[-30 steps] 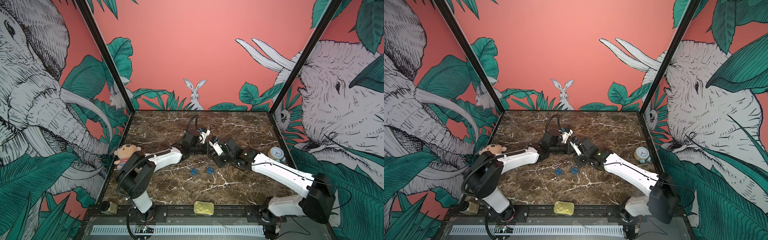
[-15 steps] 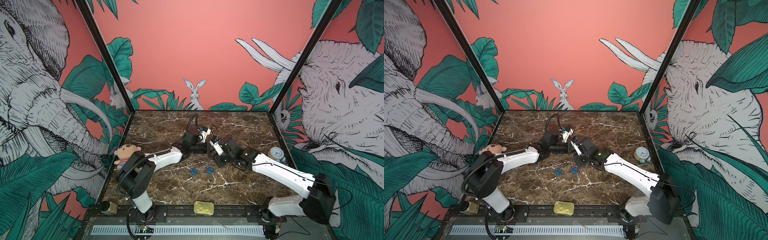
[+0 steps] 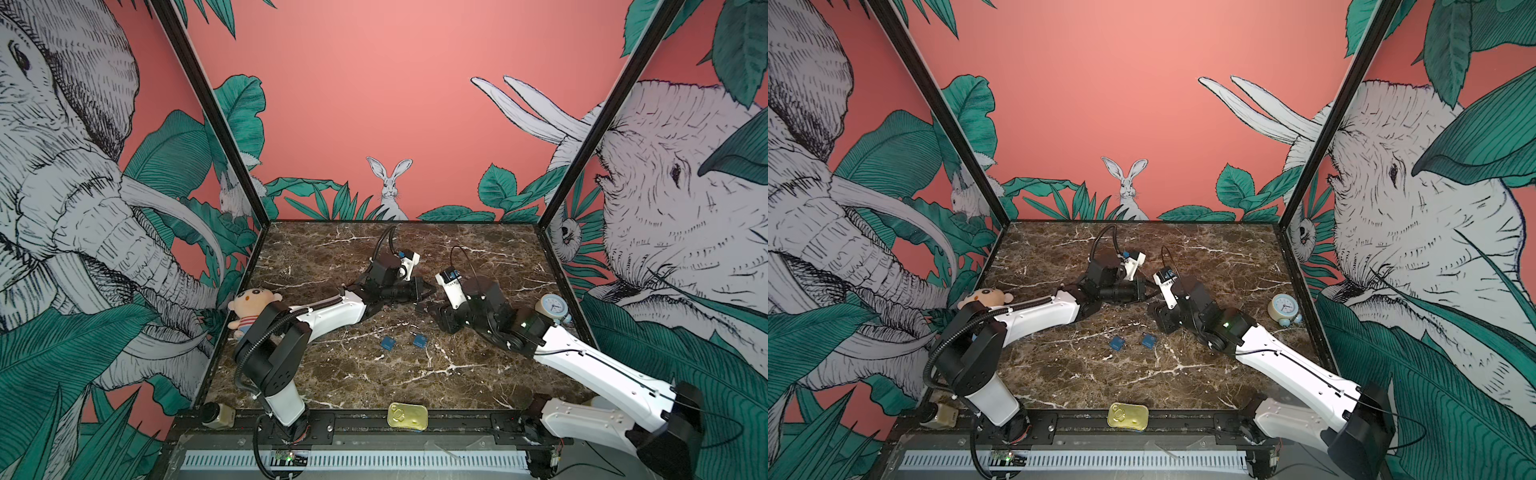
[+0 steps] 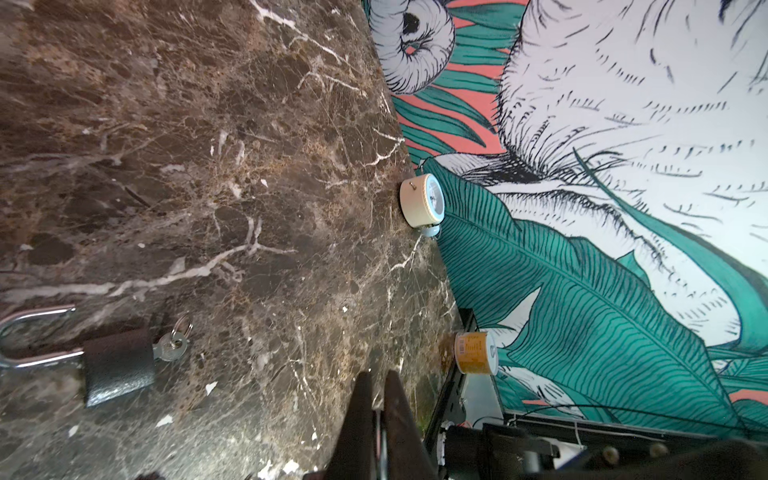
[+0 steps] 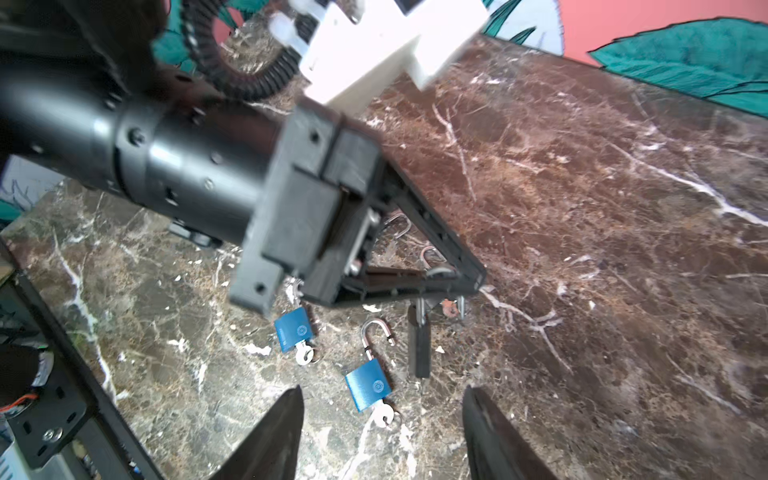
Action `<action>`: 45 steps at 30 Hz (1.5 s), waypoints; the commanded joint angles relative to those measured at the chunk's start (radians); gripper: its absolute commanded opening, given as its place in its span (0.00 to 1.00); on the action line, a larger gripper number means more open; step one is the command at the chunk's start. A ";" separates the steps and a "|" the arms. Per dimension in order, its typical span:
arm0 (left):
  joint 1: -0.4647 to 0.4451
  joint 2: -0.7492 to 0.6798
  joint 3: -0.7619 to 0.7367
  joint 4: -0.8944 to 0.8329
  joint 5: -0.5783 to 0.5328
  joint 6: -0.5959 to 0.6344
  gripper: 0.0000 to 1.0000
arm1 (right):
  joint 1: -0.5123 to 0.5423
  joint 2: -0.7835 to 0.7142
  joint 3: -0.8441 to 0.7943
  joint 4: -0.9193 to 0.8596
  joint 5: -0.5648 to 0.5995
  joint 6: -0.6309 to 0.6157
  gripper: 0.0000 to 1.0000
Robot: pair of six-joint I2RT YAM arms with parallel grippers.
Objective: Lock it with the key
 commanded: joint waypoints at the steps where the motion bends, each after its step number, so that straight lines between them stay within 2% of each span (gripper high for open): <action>1: -0.005 -0.004 0.062 -0.006 -0.014 -0.061 0.00 | -0.042 -0.045 -0.054 0.086 0.015 0.018 0.57; 7: -0.005 -0.015 0.103 -0.077 -0.050 -0.065 0.00 | -0.053 -0.071 -0.117 0.153 0.011 -0.017 0.50; 16: -0.005 -0.052 0.098 -0.079 -0.064 -0.105 0.00 | -0.054 -0.062 -0.164 0.247 0.017 -0.059 0.45; 28: -0.006 -0.064 0.105 -0.060 -0.053 -0.135 0.00 | -0.071 0.011 -0.131 0.283 -0.016 -0.102 0.34; 35: -0.009 -0.058 0.110 -0.044 -0.049 -0.148 0.00 | -0.119 0.041 -0.120 0.331 -0.070 -0.087 0.29; 45: -0.010 -0.044 0.115 -0.013 -0.042 -0.168 0.00 | -0.130 0.099 -0.103 0.363 -0.126 -0.072 0.24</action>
